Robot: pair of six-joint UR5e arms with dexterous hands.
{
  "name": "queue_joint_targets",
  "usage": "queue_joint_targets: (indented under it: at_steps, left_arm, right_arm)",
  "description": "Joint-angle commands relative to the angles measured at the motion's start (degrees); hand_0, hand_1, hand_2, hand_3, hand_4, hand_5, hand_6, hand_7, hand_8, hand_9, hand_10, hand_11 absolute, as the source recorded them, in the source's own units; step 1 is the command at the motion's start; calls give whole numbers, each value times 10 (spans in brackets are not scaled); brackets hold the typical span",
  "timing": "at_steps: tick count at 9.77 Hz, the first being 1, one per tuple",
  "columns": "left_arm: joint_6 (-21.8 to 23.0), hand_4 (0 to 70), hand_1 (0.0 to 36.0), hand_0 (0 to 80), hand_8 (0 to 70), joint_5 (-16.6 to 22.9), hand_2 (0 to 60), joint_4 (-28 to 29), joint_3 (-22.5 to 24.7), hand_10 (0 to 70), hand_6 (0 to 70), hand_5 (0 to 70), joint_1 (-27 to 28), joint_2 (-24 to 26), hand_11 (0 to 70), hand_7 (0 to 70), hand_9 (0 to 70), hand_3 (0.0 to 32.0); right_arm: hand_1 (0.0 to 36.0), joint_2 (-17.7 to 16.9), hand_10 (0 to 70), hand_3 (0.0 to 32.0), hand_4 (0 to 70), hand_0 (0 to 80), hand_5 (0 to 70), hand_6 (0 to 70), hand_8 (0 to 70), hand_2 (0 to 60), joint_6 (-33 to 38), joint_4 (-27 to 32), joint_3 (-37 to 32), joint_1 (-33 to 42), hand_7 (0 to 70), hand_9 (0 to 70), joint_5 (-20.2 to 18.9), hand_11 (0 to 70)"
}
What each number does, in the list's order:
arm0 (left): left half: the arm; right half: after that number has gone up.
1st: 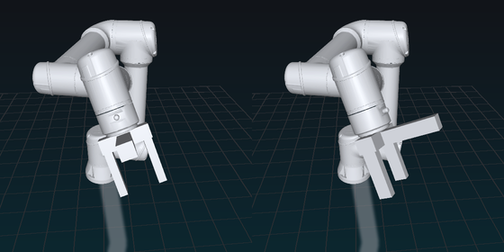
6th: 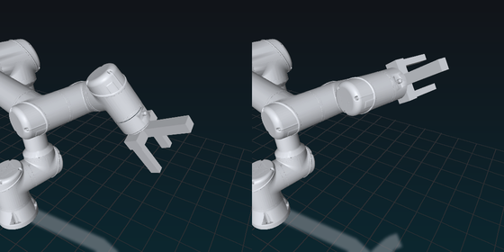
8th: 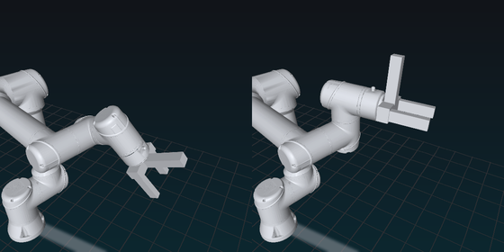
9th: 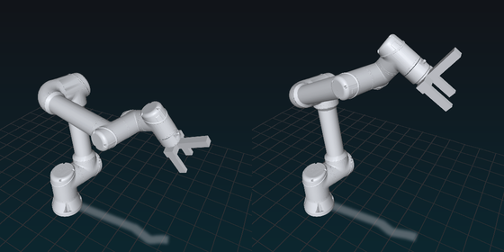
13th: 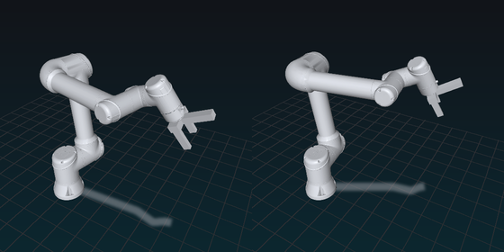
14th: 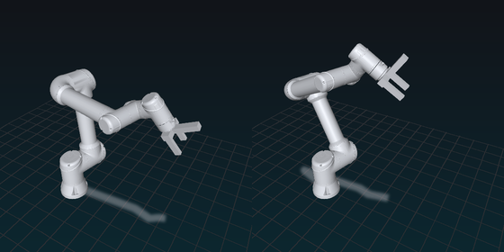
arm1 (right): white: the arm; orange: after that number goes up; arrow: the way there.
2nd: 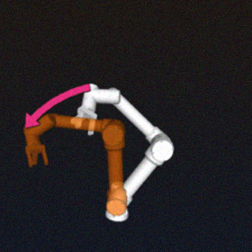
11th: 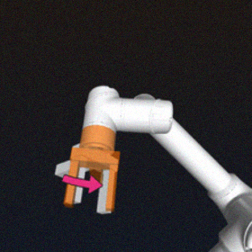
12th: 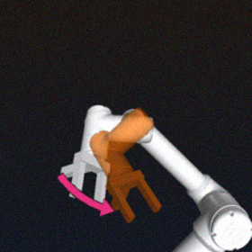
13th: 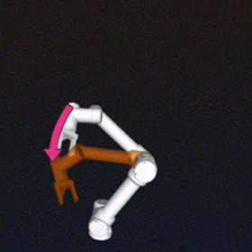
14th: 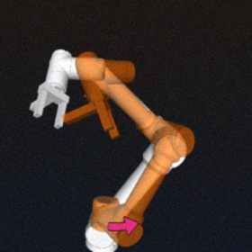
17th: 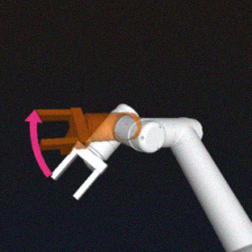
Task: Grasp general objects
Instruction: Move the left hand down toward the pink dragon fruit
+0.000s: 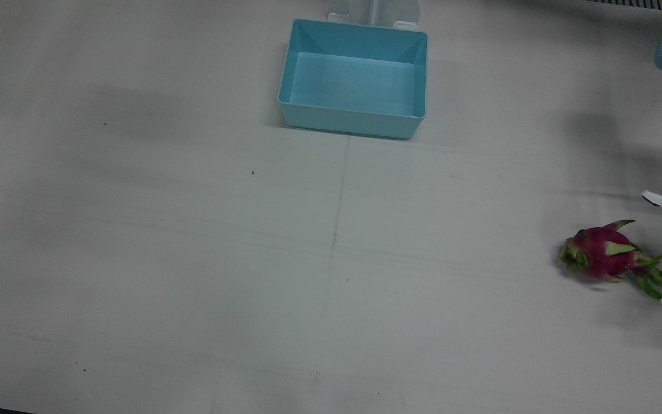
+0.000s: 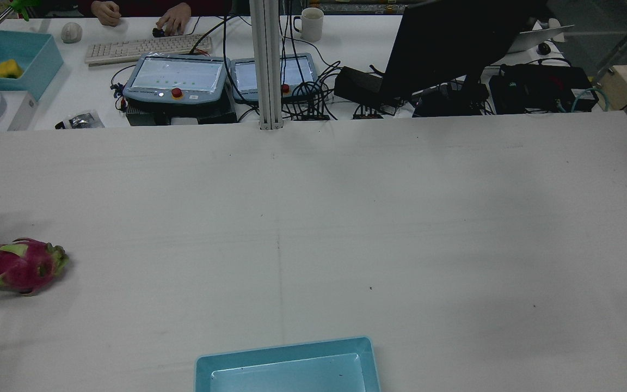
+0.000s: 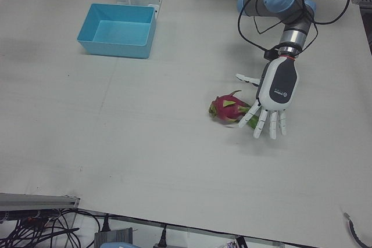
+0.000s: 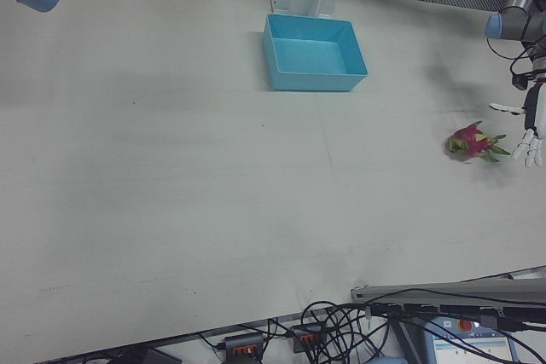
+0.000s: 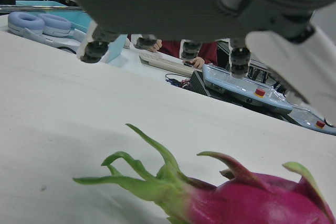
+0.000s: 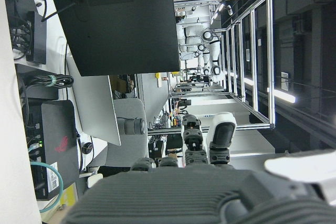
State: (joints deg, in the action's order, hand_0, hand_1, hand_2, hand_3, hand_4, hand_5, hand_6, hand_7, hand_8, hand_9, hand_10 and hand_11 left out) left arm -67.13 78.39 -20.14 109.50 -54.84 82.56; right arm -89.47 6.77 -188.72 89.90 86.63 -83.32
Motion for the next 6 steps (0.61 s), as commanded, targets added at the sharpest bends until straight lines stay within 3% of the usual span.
queue_joint_targets:
  at_steps: [1,6]
  left_arm:
    - [8,0,146,506,0,-15,0,11,-4,0,0,91,5,0,0,95,5,320]
    - [30,0,142,507,0,-31,0,25,-6,0,0,98,53,0,0,97,5,320]
  right_arm:
    - [0,0,0,0,0,0,0,0,0,0,0,0,0,-1,0,0,0,0]
    - [0,0,0,0,0,0,0,0,0,0,0,0,0,-1,0,0,0,0]
